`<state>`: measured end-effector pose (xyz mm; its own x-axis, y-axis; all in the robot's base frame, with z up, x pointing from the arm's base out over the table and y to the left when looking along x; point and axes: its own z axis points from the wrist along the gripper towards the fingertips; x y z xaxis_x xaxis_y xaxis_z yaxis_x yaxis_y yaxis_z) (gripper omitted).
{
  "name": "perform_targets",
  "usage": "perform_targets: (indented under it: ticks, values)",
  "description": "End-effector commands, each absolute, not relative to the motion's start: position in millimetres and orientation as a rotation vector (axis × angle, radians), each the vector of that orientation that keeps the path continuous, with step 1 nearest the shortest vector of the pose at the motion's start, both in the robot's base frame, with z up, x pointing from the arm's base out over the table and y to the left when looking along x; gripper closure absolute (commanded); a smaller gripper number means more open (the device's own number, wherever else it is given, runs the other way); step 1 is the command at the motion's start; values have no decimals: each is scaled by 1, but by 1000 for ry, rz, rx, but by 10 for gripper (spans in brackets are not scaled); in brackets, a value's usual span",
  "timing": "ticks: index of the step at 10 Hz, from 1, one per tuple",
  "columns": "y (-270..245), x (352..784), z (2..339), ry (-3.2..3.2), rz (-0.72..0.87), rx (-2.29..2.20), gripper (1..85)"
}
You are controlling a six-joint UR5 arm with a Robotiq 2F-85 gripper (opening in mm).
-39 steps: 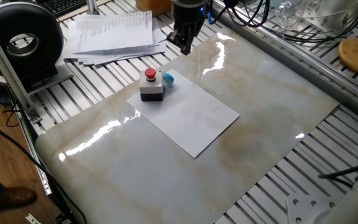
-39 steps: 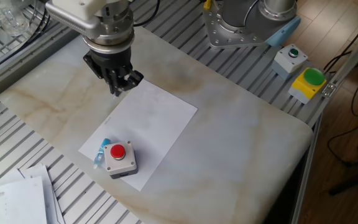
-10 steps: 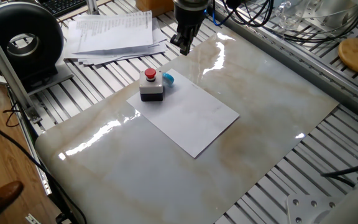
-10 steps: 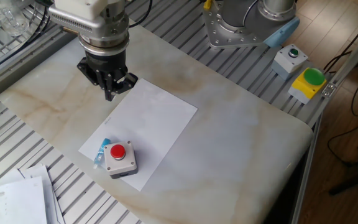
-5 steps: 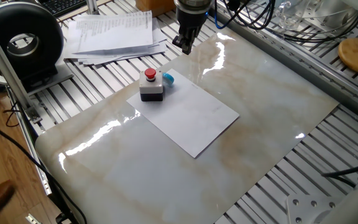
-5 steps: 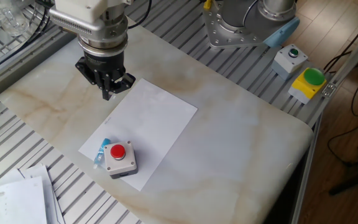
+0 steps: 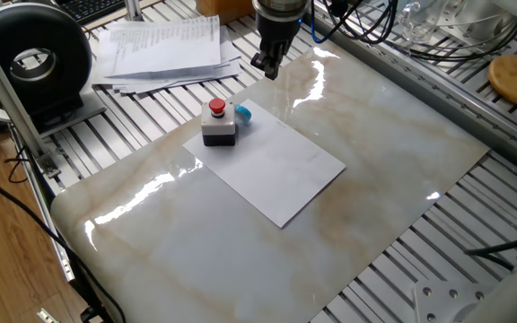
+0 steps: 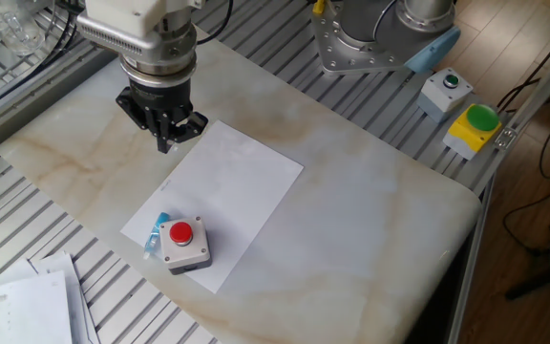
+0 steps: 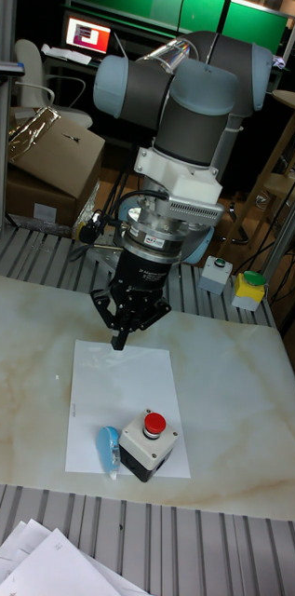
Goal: Use the correction tape on paper
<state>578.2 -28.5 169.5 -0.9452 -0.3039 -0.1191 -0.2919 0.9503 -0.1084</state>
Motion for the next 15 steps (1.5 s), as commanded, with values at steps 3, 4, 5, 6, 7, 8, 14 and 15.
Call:
perform_targets:
  ticks: [3,4,5,6,7,8,14,15]
  values:
    - [-28,582,171,2953,-131,-461,840]
    - [-28,582,171,2953,-131,-463,840]
    - [-30,582,172,2950,-139,-466,840]
    - [-29,582,172,2950,-136,-465,840]
    - [-15,592,173,2919,-52,-368,840]
    - [-9,603,175,2878,-20,-312,840]
    - [7,629,184,2746,21,-454,840]
    - [3,621,181,2774,0,-512,840]
